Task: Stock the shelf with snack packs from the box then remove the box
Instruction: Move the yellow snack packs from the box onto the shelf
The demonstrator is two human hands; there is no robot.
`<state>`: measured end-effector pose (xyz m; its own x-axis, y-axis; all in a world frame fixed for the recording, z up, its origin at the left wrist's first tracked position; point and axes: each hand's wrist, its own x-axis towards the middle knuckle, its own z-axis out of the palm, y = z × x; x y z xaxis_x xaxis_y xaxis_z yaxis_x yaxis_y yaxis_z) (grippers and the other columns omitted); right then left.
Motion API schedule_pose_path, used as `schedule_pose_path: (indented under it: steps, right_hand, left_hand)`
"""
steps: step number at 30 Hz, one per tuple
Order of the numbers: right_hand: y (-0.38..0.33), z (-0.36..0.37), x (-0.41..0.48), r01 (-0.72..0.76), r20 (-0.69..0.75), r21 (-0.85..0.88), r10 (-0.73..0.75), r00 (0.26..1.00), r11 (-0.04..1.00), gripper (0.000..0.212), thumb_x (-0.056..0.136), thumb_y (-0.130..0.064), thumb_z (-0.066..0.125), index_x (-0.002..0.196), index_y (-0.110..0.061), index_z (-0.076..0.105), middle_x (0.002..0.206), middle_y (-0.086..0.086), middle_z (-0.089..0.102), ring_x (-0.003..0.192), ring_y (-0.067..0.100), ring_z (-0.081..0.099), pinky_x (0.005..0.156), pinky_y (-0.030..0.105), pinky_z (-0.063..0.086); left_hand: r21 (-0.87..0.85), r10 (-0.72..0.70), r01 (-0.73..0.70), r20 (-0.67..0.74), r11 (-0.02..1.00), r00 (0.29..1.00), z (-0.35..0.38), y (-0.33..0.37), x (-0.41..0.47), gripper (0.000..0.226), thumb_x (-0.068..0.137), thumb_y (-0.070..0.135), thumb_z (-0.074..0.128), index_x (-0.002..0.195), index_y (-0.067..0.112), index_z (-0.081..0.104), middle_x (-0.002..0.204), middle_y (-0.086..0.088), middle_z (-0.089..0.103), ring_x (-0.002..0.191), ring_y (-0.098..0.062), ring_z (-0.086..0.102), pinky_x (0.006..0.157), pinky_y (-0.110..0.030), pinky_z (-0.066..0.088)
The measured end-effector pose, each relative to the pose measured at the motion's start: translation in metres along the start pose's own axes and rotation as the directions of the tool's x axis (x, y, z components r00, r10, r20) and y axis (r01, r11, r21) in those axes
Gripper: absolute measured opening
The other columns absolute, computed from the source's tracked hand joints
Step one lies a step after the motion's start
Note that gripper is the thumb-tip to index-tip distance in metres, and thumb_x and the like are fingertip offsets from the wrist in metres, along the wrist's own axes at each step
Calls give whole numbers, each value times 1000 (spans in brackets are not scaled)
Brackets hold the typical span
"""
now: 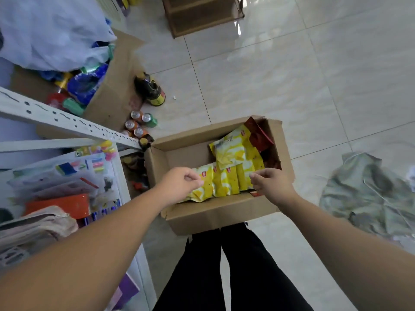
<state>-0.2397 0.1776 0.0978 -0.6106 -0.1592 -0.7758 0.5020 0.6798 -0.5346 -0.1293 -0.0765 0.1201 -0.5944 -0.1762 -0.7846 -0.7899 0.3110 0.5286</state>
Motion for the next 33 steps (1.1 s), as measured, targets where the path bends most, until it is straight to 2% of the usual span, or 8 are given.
schedule_pose_path:
  steps: [6,12,17,22,25,27,30,33]
  right_hand:
    - [52,26,68,-113,-18,105,116,993,988,25,93,-32,69,88,-8,73,78,8,68,73,21,61,71,44,52]
    - [75,45,130,-146,-51,122,153,987,982,31,93,-38,69,109,-12,69,103,8,72,97,21,70,94,49,56]
    - [80,54,172,-177,-92,151,192,977,973,66,83,-50,73,132,-7,61,116,6,69,109,23,66,100,45,53]
    - [90,69,211,-241,-94,246,271,958,939,57,67,-54,77,94,-5,64,76,8,42,72,25,42,69,42,39]
    - [101,79,224,-274,-129,286,320,939,918,64,70,-53,78,98,4,70,80,17,64,75,34,63,76,45,56]
    - [107,81,227,-276,-151,314,335,930,908,59,76,-50,76,106,1,69,95,17,72,84,31,70,79,44,59]
    - [109,83,230,-224,-210,337,305,929,914,35,88,-42,74,89,-12,55,82,9,62,75,24,60,70,44,51]
    - [105,90,229,-184,-262,336,279,924,924,35,91,-39,72,83,-15,48,79,8,62,74,23,60,73,46,54]
  left_hand:
    - [61,-53,50,46,997,998,13,-46,84,6,88,29,75,84,26,72,87,8,72,82,-12,69,89,-37,56]
    - [141,-84,75,60,987,995,33,-78,155,21,87,33,76,94,13,75,86,1,73,83,-18,69,83,-35,54]
    - [173,-55,41,76,984,996,51,-89,195,17,84,34,78,87,18,75,77,7,70,72,-8,63,72,-26,47]
    - [227,-46,18,118,974,992,65,-97,234,16,84,33,79,90,19,74,77,10,68,68,-4,60,61,-19,45]
    - [247,-45,9,139,969,989,70,-107,256,21,85,33,78,97,17,72,77,13,67,62,4,56,58,-18,43]
    - [273,-51,7,157,962,986,74,-116,270,30,85,35,78,105,14,71,91,5,72,74,-4,64,65,-22,48]
    - [320,-49,-6,164,947,985,84,-127,290,44,84,37,78,120,15,67,117,-4,70,104,-18,67,86,-28,49]
    - [345,-5,-55,170,937,985,94,-128,302,62,83,37,79,138,20,55,140,-3,58,126,-20,56,102,-30,44]
